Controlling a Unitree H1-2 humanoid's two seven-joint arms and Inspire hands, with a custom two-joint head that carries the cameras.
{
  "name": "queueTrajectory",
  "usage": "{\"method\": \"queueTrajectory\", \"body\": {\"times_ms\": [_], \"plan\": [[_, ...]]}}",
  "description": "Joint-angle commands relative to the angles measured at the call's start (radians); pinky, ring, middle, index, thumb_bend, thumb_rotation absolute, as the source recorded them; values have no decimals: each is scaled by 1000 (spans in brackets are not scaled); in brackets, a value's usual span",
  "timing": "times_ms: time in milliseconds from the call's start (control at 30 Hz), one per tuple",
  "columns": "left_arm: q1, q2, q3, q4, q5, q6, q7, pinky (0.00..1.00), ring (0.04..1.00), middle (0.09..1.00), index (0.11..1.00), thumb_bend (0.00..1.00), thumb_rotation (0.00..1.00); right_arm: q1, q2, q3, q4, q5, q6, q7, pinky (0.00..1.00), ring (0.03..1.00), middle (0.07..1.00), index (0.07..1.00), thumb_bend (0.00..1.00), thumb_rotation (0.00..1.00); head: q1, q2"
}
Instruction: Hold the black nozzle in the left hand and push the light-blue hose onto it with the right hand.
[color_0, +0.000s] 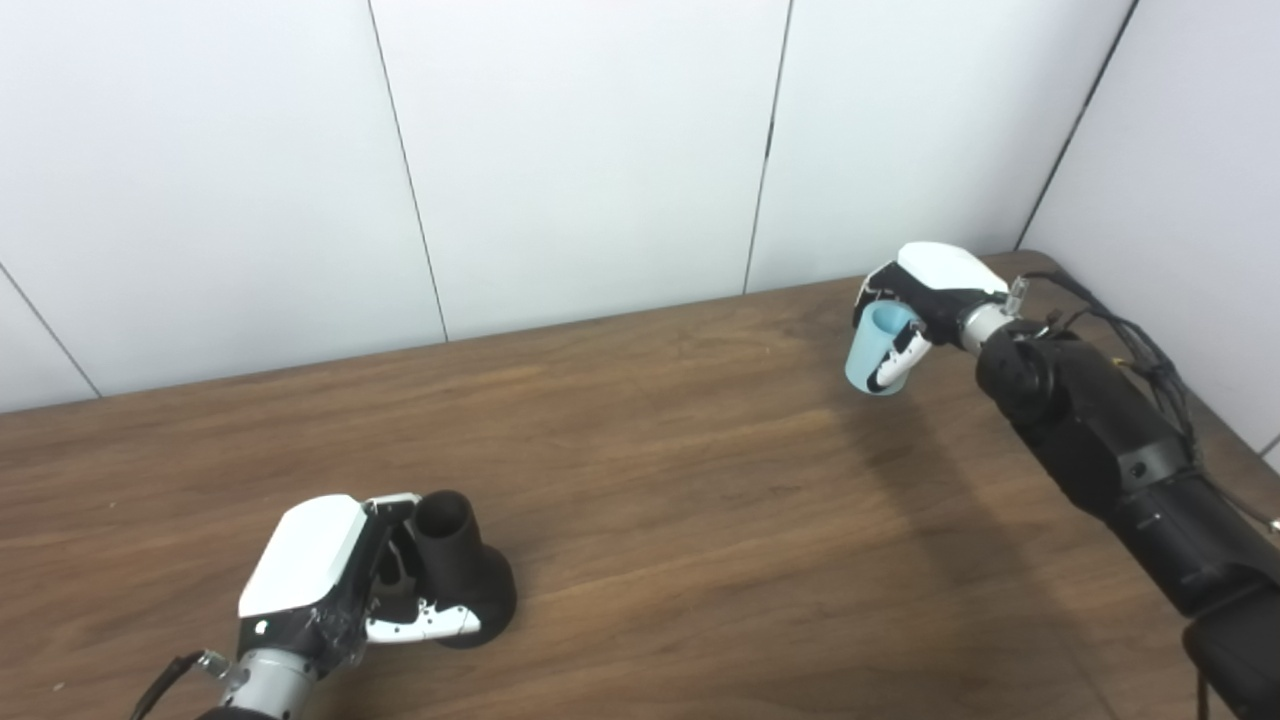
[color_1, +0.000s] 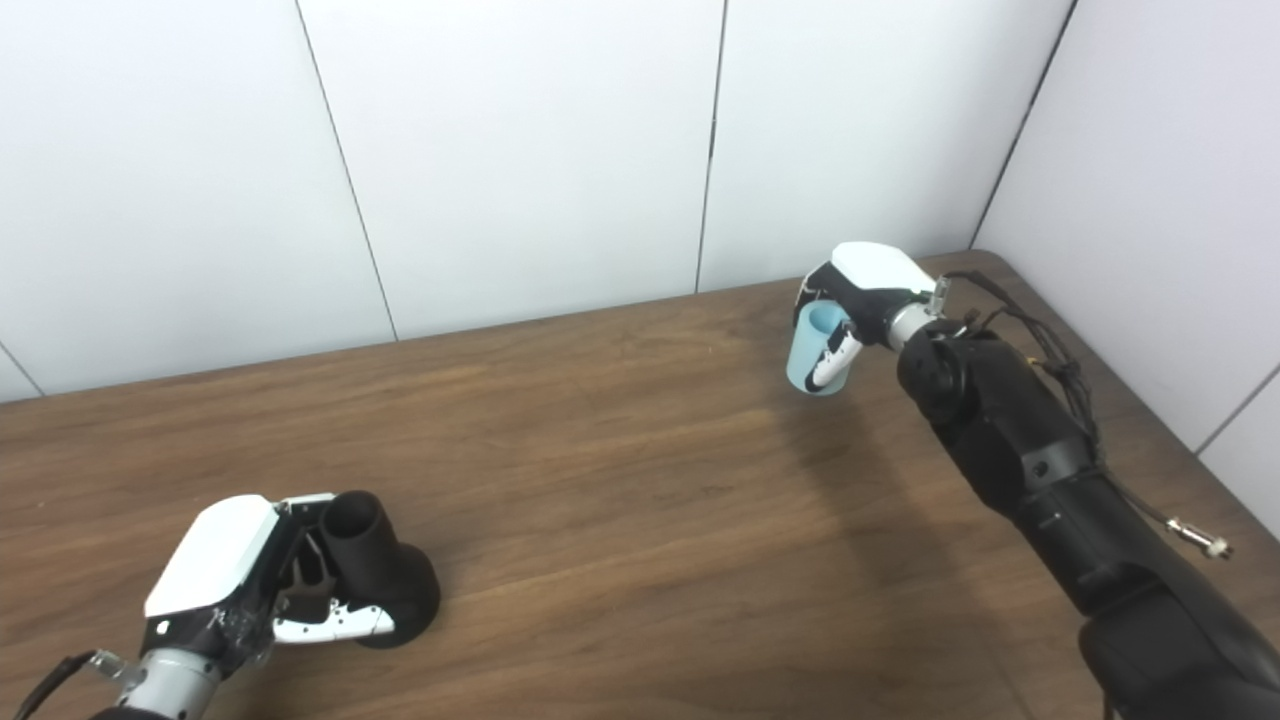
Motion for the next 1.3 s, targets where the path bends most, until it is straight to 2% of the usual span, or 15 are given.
{"method": "queueTrajectory", "body": {"times_ms": [0,267,433,533,700,833,1000,1200,1267], "plan": [[5,24,-11,10,32,26,-51,263,342,397,504,519,0,-28,-37,-18,-9,-5,-23,-43,466,420,517,494,518,0,-1,1],[7,26,-11,12,29,22,-58,265,353,398,504,519,0,-4,-33,-31,-57,4,14,-21,470,422,509,493,518,0,8,6],[8,24,-13,5,34,30,-64,266,346,395,502,519,0,11,-41,-32,-85,1,10,-23,503,428,514,484,518,0,22,9],[9,21,-15,4,34,30,-63,271,354,398,503,519,0,25,-47,-35,-114,-8,-13,-44,444,405,492,511,518,0,38,12],[13,10,-20,-1,35,42,-65,255,342,396,497,520,0,70,-53,-50,-262,-25,-2,-26,357,378,468,546,512,0,77,11],[13,4,-32,7,41,38,-52,265,354,402,499,521,0,103,-21,-98,-387,61,36,40,415,400,491,525,516,0,116,9],[16,-5,-52,6,61,37,-43,298,379,412,510,521,0,137,5,-124,-534,144,75,128,447,413,503,528,515,0,187,12],[28,-34,-80,-12,108,67,-56,340,408,419,516,520,0,164,54,-130,-699,201,70,169,410,398,492,529,515,0,310,17],[32,-48,-91,-18,127,83,-63,303,382,408,509,520,0,177,73,-135,-744,238,50,170,411,395,492,534,514,0,339,17]]}}
